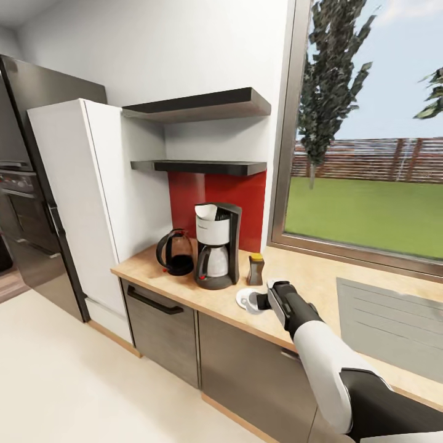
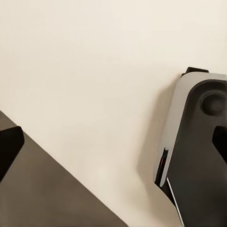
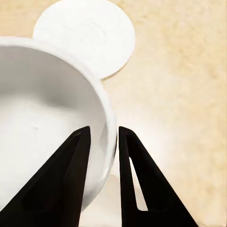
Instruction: Set up a coffee station on the kitchen countertop: keep the coffee maker on the countertop, move the bottle of coffee from the kitchen shelf to the counter next to the coffee maker, place a paper coffee filter on top of the coffee maker, put the saucer next to the coffee maker with the coffee cup on the saucer, and place the electric kettle next to the coffee maker.
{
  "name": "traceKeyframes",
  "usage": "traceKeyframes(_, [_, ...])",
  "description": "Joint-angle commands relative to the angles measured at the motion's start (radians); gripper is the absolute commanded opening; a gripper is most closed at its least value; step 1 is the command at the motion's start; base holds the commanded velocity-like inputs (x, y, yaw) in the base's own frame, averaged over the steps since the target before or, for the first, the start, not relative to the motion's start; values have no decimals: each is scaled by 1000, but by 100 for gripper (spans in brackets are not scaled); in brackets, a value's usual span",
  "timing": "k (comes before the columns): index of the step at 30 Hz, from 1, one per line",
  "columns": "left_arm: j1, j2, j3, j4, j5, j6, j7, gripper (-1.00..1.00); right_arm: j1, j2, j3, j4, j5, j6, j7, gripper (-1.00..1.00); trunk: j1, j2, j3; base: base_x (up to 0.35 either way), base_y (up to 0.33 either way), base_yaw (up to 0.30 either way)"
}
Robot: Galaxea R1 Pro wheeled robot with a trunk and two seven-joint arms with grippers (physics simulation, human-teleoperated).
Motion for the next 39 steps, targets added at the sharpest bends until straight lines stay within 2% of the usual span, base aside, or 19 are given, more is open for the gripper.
traceKeyframes(1, [0,0,7,0,-11,-2,3,100,0,2,-8,-2,9,6,5,-100,0,-1,0,0,0,0])
traceKeyframes(5, [0,0,6,1,-11,-2,3,100,0,2,-9,-32,10,16,-4,-100,0,-1,0,0,0,0])
traceKeyframes(7, [0,0,6,1,-11,-2,3,100,0,2,-9,-35,10,21,-38,-100,0,-1,0,0,0,0])
traceKeyframes(9, [0,0,7,1,-11,-2,3,100,-1,3,-10,-61,8,41,-102,-100,0,-1,0,0,0,0])
traceKeyframes(12, [0,0,7,1,-11,-2,3,100,-2,3,-11,-95,6,74,-138,-100,0,-1,0,0,0,0])
traceKeyframes(28, [0,0,8,1,-11,-2,3,100,-1,3,-8,-95,6,84,-148,-100,0,-1,0,208,123,0])
traceKeyframes(39, [0,0,9,1,-11,-2,3,100,0,3,-11,-60,7,85,-148,-100,0,-1,0,24,12,0])
